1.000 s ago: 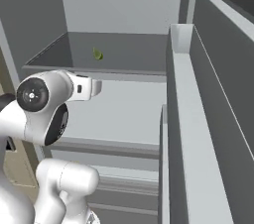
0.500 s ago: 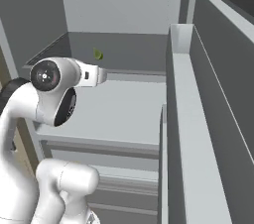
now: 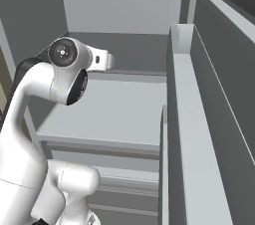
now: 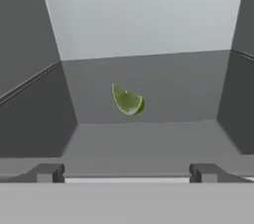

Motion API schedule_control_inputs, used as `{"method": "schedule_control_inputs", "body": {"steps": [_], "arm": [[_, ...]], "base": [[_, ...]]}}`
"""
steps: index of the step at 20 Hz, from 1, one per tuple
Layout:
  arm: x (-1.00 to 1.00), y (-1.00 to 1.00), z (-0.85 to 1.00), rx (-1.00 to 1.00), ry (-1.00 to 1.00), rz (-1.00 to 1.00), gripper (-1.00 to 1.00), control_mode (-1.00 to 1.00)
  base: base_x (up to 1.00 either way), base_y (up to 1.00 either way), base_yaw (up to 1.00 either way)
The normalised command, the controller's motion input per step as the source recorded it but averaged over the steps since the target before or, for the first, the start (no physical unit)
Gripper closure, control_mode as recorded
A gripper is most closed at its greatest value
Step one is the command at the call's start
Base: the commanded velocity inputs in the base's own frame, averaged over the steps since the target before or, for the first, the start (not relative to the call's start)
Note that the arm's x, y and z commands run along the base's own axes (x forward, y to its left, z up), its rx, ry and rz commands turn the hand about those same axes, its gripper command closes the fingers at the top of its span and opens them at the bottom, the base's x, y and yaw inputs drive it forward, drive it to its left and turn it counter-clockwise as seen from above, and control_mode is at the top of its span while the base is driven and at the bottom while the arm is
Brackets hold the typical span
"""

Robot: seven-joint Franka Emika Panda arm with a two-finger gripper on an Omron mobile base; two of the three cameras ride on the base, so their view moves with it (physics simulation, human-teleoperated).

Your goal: There is a bowl on the dining counter. Grab a lemon wedge from the fridge and place it in the bowl. Then get the liquor bottle and glass cup from the cabinet and place them next to the bowl.

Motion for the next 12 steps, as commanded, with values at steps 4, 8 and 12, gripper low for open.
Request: {"method": "schedule_control_inputs", "body": {"steps": [4,8,12], "arm": [[0.00,0.00,0.04,-0.01,0.00,0.00,-1.00,-1.00],[0.00,-0.02,0.00,0.00,0.00,0.00,-1.00,-1.00],[0.07,-0.03,0.00,0.00,0.00,0.01,-1.00,-1.00]], "base": [[0.00,0.00,0.00],[0.00,0.00,0.00],[0.00,0.00,0.00]]}}
